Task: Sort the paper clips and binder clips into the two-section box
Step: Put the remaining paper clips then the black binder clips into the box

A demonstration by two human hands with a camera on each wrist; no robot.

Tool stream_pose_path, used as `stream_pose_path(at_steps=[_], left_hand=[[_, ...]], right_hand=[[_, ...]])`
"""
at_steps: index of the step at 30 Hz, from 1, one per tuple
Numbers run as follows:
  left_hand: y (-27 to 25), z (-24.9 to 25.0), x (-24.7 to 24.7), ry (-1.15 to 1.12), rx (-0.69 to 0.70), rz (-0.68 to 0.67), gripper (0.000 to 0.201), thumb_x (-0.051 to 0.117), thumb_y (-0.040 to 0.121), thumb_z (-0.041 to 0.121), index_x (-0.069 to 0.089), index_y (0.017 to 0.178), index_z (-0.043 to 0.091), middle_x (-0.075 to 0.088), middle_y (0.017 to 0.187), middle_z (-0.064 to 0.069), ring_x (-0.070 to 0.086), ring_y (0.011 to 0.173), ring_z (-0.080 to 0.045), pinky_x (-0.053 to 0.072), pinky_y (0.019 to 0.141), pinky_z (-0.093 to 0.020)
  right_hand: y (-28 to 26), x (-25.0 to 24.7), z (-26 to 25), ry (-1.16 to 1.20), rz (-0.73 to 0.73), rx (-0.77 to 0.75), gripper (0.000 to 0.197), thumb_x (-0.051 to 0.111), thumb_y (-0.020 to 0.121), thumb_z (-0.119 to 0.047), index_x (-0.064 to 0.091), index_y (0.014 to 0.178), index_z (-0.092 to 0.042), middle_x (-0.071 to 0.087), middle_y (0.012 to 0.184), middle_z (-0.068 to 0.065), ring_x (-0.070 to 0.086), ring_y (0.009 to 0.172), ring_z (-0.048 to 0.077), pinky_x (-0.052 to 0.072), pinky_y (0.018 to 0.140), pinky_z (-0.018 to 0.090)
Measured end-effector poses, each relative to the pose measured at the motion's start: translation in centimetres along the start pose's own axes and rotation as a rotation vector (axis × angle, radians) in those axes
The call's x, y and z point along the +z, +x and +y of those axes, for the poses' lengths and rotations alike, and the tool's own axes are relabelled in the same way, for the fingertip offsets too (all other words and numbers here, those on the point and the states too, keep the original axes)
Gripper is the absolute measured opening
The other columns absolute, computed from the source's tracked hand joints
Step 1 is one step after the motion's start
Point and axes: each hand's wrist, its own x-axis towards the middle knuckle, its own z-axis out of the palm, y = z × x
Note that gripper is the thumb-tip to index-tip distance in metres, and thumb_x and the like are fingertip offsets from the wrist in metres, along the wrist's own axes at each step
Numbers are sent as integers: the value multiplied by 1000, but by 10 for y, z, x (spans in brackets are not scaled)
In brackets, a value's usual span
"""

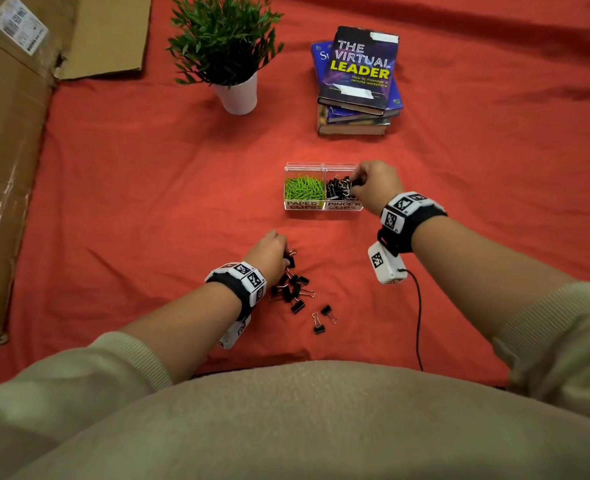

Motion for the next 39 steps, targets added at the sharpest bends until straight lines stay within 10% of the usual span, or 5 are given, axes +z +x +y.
stream_pose_path(at_steps=[5, 9, 14, 32, 39], left_hand=[[-4, -1, -4, -22, 19, 6, 16, 66, 81, 12, 56, 94, 17, 64, 108, -5, 58, 102, -25, 45, 82, -32], [-2, -6, -13, -193, -60, 104, 18, 67, 82, 12, 56, 95, 17, 65, 103, -2, 60, 93, -20, 41, 76, -25], [9, -5, -34, -268, -77, 228, 22, 69, 82, 18, 63, 102, 14, 63, 102, -6, 59, 90, -21, 43, 77, -26], [66, 84, -68, -213, 167, 248, 12, 61, 82, 11, 65, 93, 11, 62, 103, -9, 56, 96, -22, 36, 80, -22], [87, 99, -64, -122, 146, 175, 27, 66, 83, 14, 53, 107, 12, 64, 103, -9, 61, 93, -26, 44, 75, -30]], right_hand=[[-23, 20, -9, -160, -25, -303, 32, 64, 79, -13, 61, 110, -11, 51, 117, 11, 43, 114, 29, 39, 101, 39], [-69, 57, -24, -243, -502, -557, 28, 64, 79, -15, 64, 107, -14, 55, 111, 7, 48, 110, 24, 41, 94, 34], [-98, 91, -27, -419, -668, -719, 61, 66, 73, -19, 49, 132, -24, 44, 126, 5, 40, 108, 27, 47, 85, 41], [-94, 83, 32, -70, -455, -366, 21, 63, 74, -10, 58, 93, -3, 49, 105, 13, 54, 90, 29, 47, 83, 36], [-63, 40, 47, 231, -189, -121, 15, 70, 71, -9, 60, 81, -8, 50, 69, -6, 48, 61, 13, 41, 57, 19]])
